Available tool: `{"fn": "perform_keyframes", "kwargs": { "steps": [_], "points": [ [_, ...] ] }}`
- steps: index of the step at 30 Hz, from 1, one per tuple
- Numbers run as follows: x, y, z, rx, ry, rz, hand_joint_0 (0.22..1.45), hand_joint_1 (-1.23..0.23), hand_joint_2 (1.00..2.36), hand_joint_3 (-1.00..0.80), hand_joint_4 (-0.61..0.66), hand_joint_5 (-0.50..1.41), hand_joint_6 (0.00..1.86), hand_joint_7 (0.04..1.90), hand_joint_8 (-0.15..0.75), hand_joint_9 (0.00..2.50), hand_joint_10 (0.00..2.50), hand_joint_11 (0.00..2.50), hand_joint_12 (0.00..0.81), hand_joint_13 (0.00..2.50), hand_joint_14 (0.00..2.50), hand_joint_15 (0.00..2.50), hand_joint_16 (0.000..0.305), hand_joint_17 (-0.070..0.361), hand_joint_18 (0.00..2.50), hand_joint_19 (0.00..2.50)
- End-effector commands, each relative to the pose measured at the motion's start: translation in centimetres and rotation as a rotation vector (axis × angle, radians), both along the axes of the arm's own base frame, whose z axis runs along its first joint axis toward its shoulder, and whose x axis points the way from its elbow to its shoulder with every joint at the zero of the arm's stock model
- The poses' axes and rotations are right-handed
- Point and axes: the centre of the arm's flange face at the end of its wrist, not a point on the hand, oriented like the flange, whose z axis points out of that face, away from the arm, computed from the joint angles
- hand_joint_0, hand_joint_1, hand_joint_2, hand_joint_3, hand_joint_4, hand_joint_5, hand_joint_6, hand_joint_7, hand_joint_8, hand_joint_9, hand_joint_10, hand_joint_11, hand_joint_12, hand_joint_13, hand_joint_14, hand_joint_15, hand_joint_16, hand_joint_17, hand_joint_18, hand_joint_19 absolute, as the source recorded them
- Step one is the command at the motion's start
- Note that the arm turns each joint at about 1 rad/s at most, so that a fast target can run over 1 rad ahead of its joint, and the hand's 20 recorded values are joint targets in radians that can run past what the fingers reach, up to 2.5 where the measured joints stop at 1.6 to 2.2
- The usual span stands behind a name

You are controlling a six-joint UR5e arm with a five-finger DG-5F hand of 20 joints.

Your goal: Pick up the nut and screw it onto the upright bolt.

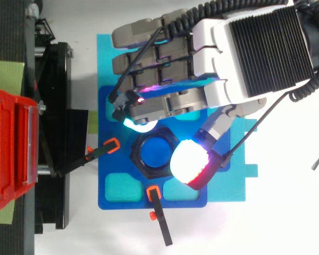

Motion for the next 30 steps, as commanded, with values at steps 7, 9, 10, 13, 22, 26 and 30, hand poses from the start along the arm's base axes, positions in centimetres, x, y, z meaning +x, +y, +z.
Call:
{"fn": "perform_keyframes", "kwargs": {
  "steps": [7,9,10,13,22,26,30],
  "points": [
    [0.0,-0.2,0.2,-0.001,-0.012,-0.002,0.53,-0.21,1.00,-0.50,0.09,0.06,0.53,1.38,0.214,1.12,0.00,0.00,0.133,0.94,0.00,0.00,0.011,0.025,0.68,0.02],
    [0.1,-0.2,0.3,-0.002,-0.020,-0.001,0.52,-0.20,1.00,-0.50,0.09,0.07,0.50,1.41,0.206,1.12,0.00,0.00,0.139,0.93,0.00,0.00,0.012,0.027,0.68,0.02],
    [0.1,-0.2,0.2,-0.002,-0.023,0.001,0.51,-0.20,1.00,-0.50,0.09,0.07,0.50,1.39,0.194,1.14,0.00,0.00,0.137,0.93,0.00,0.00,0.012,0.028,0.68,0.01],
    [0.1,-0.2,0.2,-0.006,-0.023,0.006,0.51,-0.20,1.00,-0.50,0.09,0.09,0.50,1.37,0.153,1.20,0.00,0.00,0.127,0.96,0.00,0.00,0.012,0.027,0.70,0.02],
    [0.1,-1.7,1.2,-0.014,-0.045,0.016,0.51,-0.21,1.00,-0.50,0.13,0.04,0.51,1.37,0.222,1.22,0.00,0.00,0.142,0.94,0.00,0.00,0.013,0.029,0.69,0.06],
    [0.2,-1.9,2.0,-0.020,-0.042,0.064,0.51,-0.21,1.00,-0.50,0.21,-0.02,0.51,1.23,0.244,1.16,0.00,0.00,0.160,0.90,0.00,0.00,0.015,0.034,0.66,0.07],
    [0.2,-2.0,2.2,-0.001,-0.041,0.077,0.50,-0.20,1.00,-0.50,0.25,-0.06,0.50,1.03,0.246,1.05,0.00,0.00,0.178,0.83,0.00,0.00,0.019,0.043,0.61,0.10]
  ]
}}
